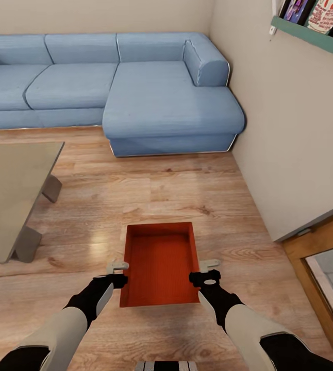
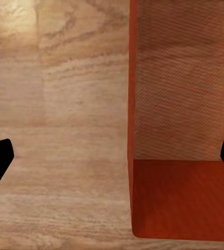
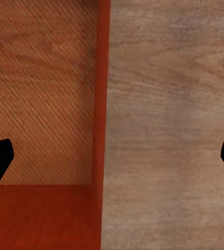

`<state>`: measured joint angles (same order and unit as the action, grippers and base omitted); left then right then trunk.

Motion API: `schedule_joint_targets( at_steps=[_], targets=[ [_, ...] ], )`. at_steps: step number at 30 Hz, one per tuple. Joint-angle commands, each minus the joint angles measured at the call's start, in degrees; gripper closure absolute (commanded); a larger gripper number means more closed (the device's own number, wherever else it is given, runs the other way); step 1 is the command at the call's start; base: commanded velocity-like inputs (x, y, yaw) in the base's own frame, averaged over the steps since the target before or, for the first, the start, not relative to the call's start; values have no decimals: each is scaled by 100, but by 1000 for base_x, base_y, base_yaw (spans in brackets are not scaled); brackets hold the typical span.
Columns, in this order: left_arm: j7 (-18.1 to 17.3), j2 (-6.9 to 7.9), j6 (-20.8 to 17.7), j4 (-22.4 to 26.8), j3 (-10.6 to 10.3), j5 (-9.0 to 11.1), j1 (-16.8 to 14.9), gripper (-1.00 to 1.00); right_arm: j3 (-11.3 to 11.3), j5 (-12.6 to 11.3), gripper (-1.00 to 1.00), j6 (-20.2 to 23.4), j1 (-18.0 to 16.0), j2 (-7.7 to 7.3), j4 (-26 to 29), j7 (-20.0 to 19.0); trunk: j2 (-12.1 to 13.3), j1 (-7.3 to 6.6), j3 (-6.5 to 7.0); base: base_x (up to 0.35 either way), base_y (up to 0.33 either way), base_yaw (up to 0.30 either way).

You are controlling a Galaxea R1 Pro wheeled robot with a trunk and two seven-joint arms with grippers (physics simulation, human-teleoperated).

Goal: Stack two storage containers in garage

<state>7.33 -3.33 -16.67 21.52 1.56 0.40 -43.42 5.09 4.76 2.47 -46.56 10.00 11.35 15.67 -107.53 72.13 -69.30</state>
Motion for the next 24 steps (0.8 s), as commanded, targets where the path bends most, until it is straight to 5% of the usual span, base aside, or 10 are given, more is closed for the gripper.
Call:
schedule_joint_targets(
  at_steps=[1, 24],
  targets=[
    [14, -6, -25, 17, 17, 5, 0, -100, 27, 50, -100, 26, -2, 0, -1, 32, -1, -1, -3, 0, 0, 0],
    [23, -19, 4, 21, 19, -4, 0, -100, 35, 51, -100, 26, -2, 0, -1, 32, -1, -1, -3, -31, 58, 0]
  ],
)
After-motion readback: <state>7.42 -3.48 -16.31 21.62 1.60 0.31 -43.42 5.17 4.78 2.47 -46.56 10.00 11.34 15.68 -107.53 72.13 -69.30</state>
